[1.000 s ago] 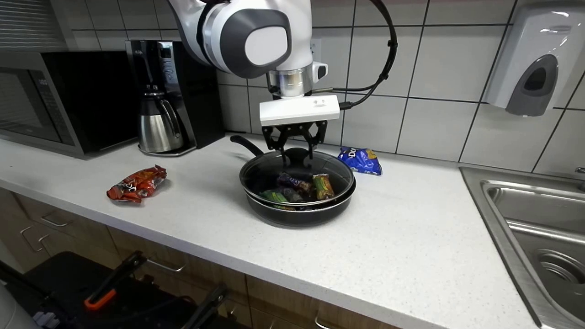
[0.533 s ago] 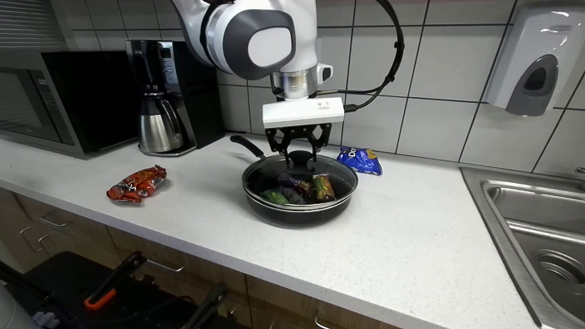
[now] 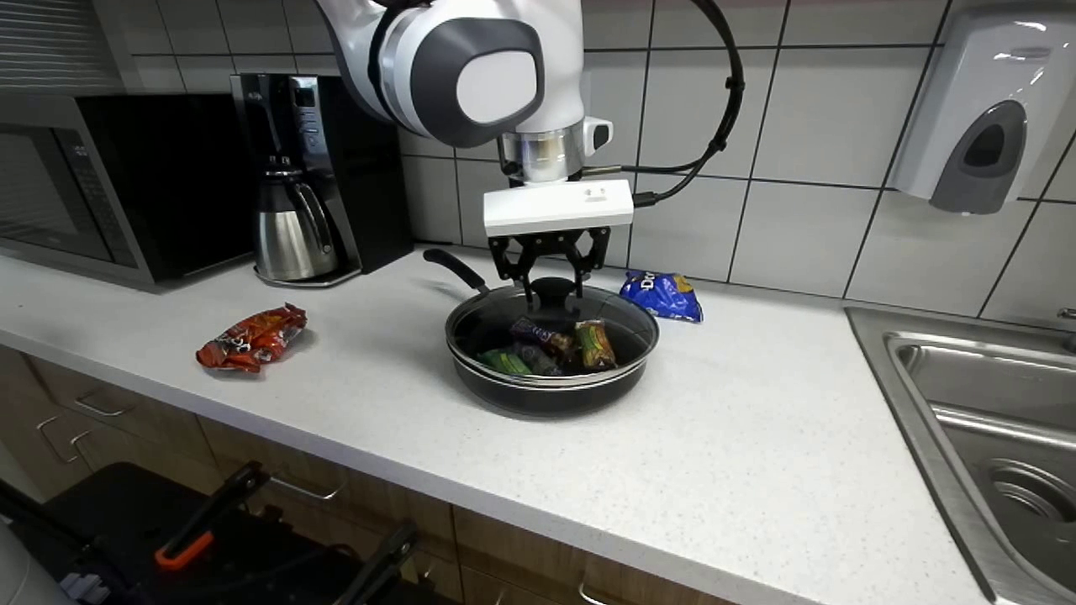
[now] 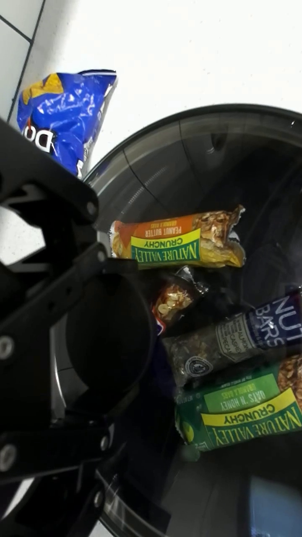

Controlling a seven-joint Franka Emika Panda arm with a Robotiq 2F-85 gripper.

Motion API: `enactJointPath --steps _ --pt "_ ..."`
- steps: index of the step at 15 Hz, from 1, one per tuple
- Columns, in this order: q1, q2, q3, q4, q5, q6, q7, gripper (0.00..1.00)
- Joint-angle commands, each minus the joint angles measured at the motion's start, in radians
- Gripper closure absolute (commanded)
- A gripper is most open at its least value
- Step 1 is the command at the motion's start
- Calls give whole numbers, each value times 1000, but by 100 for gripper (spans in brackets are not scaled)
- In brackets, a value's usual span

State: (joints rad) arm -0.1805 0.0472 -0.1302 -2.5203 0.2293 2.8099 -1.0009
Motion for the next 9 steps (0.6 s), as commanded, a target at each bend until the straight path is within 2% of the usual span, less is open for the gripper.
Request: enactJointPath --steps 1,4,9 --pt "-5 -32 0 -9 18 32 -39 61" --pt "-5 -36 1 -20 18 62 -39 61" --pt "-1 -48 14 -32 73 48 -108 61"
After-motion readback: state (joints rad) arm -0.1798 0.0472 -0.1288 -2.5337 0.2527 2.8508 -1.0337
